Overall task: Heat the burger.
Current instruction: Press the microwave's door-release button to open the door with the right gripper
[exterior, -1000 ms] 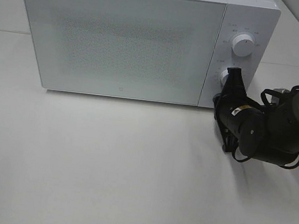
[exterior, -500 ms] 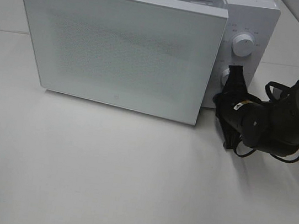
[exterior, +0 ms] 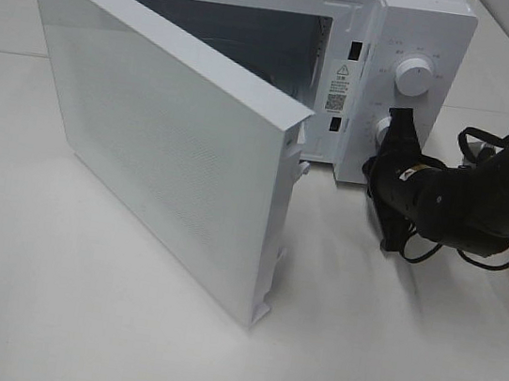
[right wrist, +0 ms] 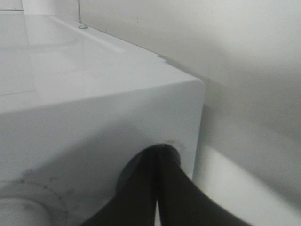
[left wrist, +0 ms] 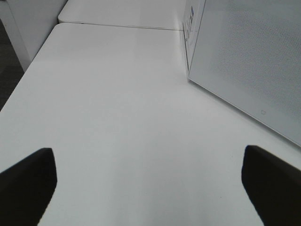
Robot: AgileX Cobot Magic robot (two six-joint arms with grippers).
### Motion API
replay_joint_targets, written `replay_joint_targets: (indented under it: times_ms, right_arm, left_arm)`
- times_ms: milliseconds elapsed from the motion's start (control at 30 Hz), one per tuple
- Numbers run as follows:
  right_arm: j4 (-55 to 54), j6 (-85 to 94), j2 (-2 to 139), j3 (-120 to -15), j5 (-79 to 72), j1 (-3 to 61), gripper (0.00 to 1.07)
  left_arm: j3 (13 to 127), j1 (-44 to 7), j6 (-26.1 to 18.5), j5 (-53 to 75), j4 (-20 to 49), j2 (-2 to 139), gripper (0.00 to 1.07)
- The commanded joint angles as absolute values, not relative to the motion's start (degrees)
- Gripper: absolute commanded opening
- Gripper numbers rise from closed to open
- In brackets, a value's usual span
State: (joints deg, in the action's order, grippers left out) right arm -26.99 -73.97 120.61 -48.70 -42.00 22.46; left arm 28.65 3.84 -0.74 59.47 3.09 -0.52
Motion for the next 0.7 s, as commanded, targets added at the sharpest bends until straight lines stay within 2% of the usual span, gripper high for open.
replay_joint_targets:
  times_ms: [33,700]
  right_arm:
    - [-24.58,-73.74,118.66,-50.59,-51.91,21.37,0.00]
    - [-24.12,-76.55,117.97,-43.89,-49.96,22.69,0.00]
  left_arm:
    - [28.53,3.78,-0.63,59.36,3.27,-1.32,1.02]
    - [28.53,3.78,-0.63,59.36,3.27,-1.32,1.02]
